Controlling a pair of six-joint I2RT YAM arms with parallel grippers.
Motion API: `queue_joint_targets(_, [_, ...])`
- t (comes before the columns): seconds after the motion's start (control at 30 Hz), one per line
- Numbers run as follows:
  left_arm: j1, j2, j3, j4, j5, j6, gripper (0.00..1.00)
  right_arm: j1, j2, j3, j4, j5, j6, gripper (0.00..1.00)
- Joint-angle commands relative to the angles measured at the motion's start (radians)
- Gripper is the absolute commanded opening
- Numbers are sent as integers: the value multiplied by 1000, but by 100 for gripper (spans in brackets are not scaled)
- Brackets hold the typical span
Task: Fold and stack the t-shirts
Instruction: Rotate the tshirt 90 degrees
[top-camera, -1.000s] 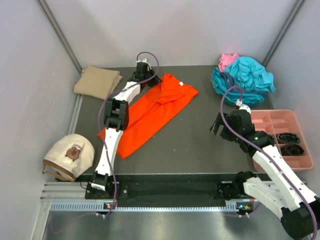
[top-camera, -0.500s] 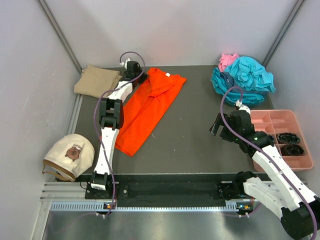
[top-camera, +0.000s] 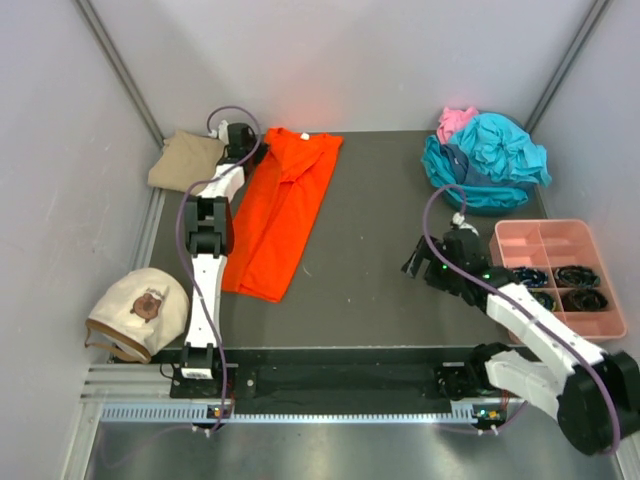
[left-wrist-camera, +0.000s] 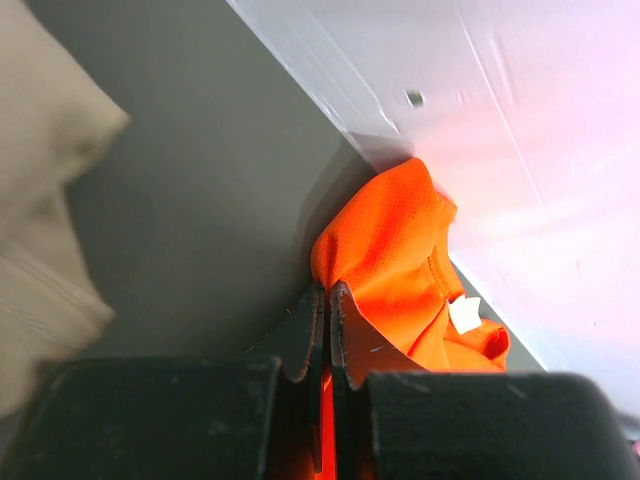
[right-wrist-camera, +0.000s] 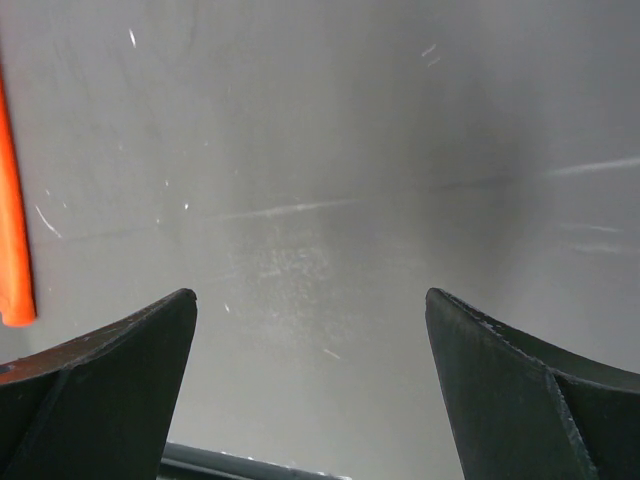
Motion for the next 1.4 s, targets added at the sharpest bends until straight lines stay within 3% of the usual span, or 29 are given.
queue_joint_targets(0.0, [15, -9, -57, -10, -32, 27, 0, 65, 149, 1, 298, -95, 68, 96])
queue_joint_targets(0.27, [33, -11, -69, -11, 5, 42, 0, 275, 491, 159, 494, -194, 127, 96])
queue_joint_targets(0.57, [39, -11, -69, -16, 12, 67, 0, 368, 755, 254, 699, -326, 245, 91])
queue_joint_targets(1.13, [76, -32, -110, -2, 32, 88, 0, 536, 1060, 526, 693, -397, 353, 85])
queue_joint_targets(1.23, [79, -38, -120, -2, 32, 91, 0, 537, 1091, 545, 689, -395, 359, 82])
queue_joint_targets(1.37, [84, -43, -132, -1, 34, 97, 0, 537, 1125, 566, 686, -389, 361, 70])
